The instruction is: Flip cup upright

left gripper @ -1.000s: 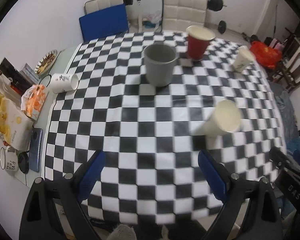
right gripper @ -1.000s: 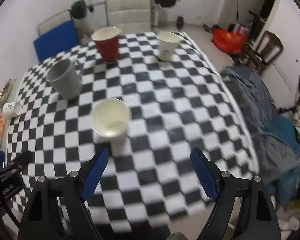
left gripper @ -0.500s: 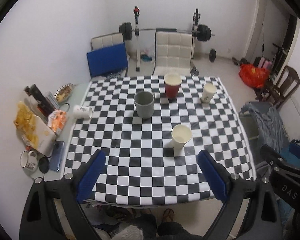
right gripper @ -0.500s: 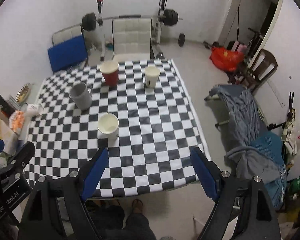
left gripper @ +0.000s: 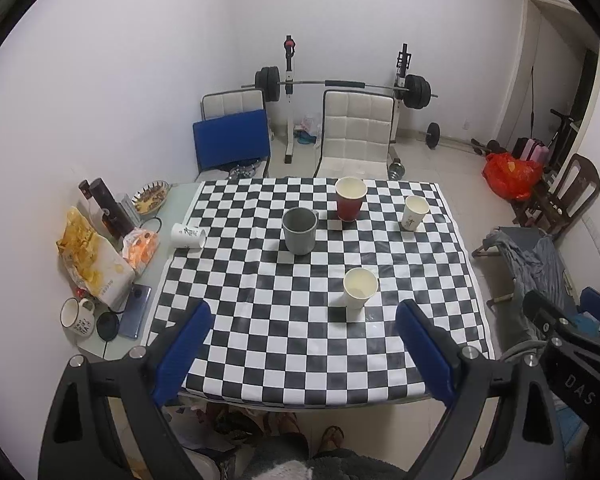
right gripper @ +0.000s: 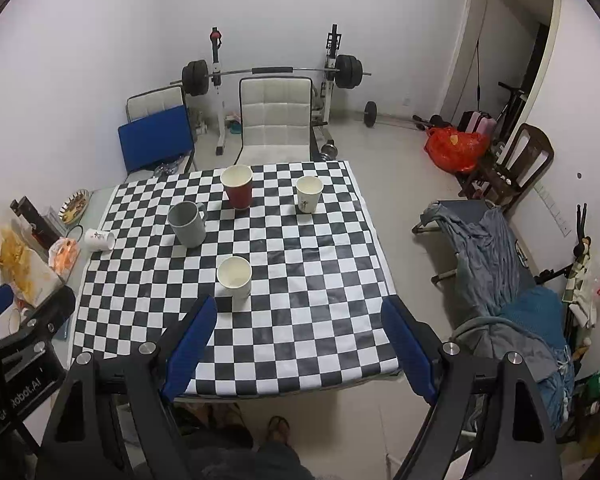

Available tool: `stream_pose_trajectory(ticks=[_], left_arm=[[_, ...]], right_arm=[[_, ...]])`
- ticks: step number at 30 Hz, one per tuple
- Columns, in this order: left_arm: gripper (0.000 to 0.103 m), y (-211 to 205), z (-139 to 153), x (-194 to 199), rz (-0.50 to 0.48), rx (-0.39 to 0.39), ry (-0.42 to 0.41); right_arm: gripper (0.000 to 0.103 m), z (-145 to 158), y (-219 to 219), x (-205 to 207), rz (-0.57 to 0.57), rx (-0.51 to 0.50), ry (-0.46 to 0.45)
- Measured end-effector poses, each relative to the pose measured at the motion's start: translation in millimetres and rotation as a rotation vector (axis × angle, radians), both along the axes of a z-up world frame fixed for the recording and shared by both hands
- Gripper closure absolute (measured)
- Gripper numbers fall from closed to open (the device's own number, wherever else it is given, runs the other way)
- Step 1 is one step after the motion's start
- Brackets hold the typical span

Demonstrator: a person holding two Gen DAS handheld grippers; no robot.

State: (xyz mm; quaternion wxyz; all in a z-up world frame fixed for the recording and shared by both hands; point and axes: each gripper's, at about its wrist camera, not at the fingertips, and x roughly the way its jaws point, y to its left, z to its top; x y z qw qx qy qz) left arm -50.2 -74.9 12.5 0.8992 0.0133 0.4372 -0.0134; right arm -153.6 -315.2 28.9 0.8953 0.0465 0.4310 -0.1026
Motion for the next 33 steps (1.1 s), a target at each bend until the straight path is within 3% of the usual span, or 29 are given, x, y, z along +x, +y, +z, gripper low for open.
stream_pose_trajectory(ticks=[33], left_arm=[[0.008, 6.5, 2.7, -8.7, 0.018, -0.008, -0.002]], right_arm=[[0.017, 19.5, 9.0, -12.5, 0.022, -0.005, -0.023]])
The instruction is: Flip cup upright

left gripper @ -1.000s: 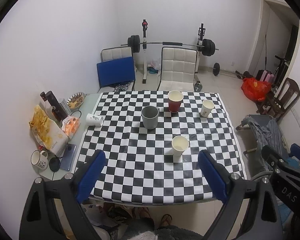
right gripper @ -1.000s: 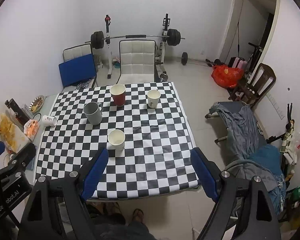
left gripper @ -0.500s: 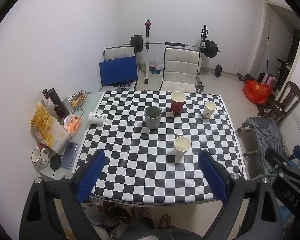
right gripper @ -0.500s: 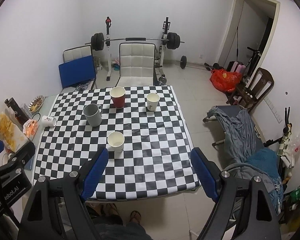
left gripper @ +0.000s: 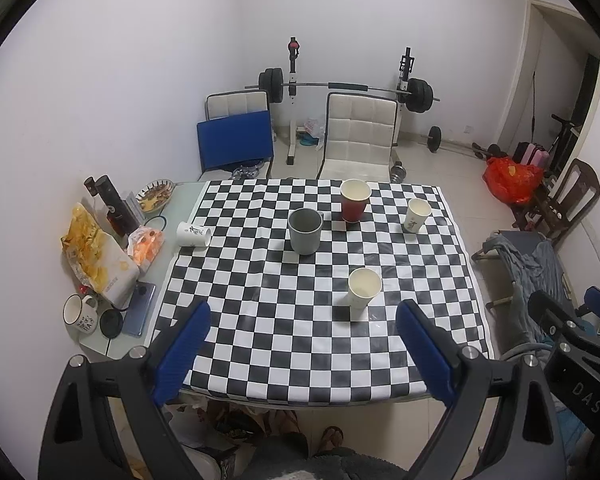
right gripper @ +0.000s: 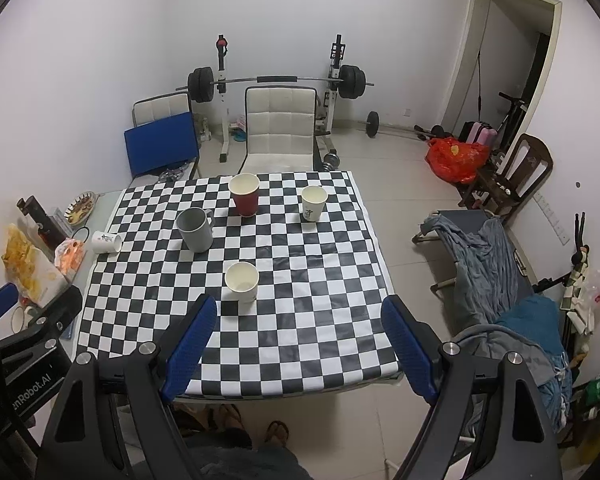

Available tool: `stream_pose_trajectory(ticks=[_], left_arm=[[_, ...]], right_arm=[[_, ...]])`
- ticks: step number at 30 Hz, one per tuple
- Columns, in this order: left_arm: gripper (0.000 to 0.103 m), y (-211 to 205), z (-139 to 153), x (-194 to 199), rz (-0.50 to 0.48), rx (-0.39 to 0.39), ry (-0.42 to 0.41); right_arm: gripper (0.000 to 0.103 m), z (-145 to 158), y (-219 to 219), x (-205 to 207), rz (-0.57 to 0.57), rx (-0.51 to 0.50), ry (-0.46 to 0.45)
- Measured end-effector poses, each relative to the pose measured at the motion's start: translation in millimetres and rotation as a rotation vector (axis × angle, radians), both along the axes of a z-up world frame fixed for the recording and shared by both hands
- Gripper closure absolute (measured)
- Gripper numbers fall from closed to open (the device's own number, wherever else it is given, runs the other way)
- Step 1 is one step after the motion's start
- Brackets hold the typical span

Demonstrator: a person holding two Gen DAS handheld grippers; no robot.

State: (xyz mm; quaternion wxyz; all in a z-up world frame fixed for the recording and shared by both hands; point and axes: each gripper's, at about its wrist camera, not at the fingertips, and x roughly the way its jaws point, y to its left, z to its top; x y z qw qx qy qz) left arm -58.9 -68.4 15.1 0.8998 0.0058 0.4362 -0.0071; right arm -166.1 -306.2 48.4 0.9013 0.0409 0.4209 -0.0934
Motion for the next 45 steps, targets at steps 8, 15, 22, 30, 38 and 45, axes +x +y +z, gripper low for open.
stream_pose_trajectory(ticks=[8, 15, 22, 30, 38, 45], left_arm=[[0.008, 0.4, 0.2, -0.6, 0.002, -0.001, 0.0], [0.008, -0.3, 1.2, -2.6, 0.007, 0.0, -0.006], [0.008, 1.8, 1.0, -2.6, 0.002, 0.004, -0.007], [0.008, -2.7, 10.2, -7.3, 0.015, 0.003, -0.021], [0.008, -4.3, 11.2, -7.8, 0.02, 0.003, -0.02], [0.008, -2.6, 10.4, -7.6, 0.019, 0.004, -0.021]], right_arm=[[0.017, 0.5, 1.4, -3.0, 0.007, 0.004, -0.006], [0.017, 2.3, 4.3, -4.1, 0.014, 0.004, -0.009], [0.017, 6.8, 9.8, -2.2, 0.025, 0.007, -0.007], [0.017, 4.3, 18.8, 0.2, 0.037, 0.001, 0.005], [0.017, 3.4, 15.2, 1.9, 0.036, 0.007, -0.009], [0.017, 4.9, 11.8, 2.4, 0.034, 0.013, -0.011]])
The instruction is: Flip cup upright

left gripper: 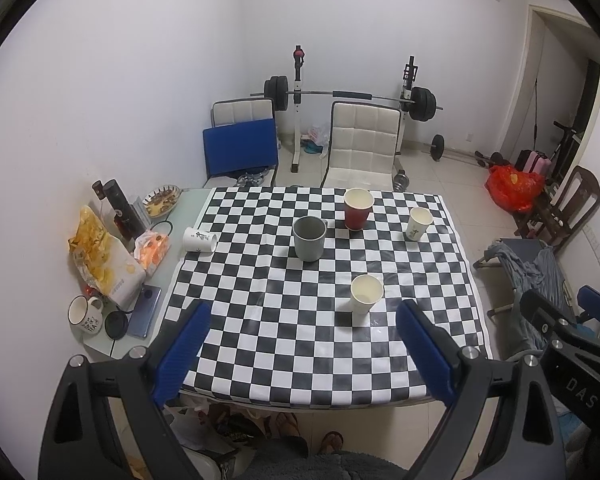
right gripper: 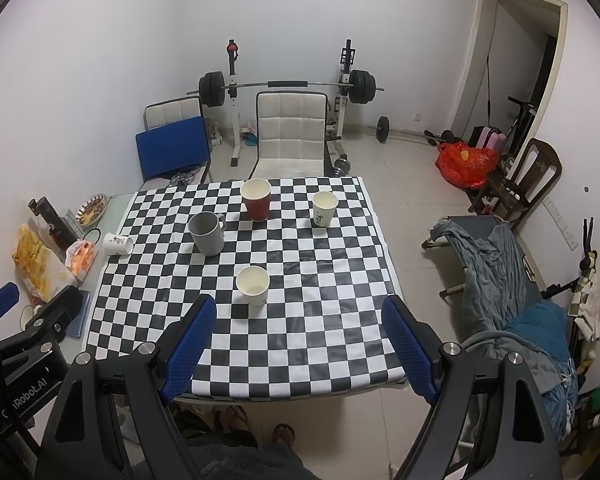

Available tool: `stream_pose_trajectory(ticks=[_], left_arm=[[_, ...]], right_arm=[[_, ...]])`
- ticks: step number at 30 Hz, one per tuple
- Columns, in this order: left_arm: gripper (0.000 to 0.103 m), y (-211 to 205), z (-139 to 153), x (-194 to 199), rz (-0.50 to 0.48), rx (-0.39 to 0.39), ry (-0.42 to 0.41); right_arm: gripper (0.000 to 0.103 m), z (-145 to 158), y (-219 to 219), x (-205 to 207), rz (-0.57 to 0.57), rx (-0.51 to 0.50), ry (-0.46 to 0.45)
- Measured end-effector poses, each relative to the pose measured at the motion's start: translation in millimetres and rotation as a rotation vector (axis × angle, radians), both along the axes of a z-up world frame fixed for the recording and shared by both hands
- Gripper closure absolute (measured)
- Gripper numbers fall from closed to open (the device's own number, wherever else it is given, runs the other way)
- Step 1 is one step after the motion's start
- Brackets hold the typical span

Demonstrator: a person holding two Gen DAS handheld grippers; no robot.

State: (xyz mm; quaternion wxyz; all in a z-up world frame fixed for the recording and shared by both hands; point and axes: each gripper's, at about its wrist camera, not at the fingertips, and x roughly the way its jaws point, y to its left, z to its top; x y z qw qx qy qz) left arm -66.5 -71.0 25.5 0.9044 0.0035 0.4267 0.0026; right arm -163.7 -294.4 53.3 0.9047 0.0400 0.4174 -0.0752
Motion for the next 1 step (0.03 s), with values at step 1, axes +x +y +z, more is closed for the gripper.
stream_pose_trajectory(ticks=[1], left_arm=[[0.008, 0.0, 0.2, 0.2, -0.001, -0.002, 0.002]], right_arm=[[0.017, 0.3, 0.4, 1.7, 0.002, 0.001, 0.001]])
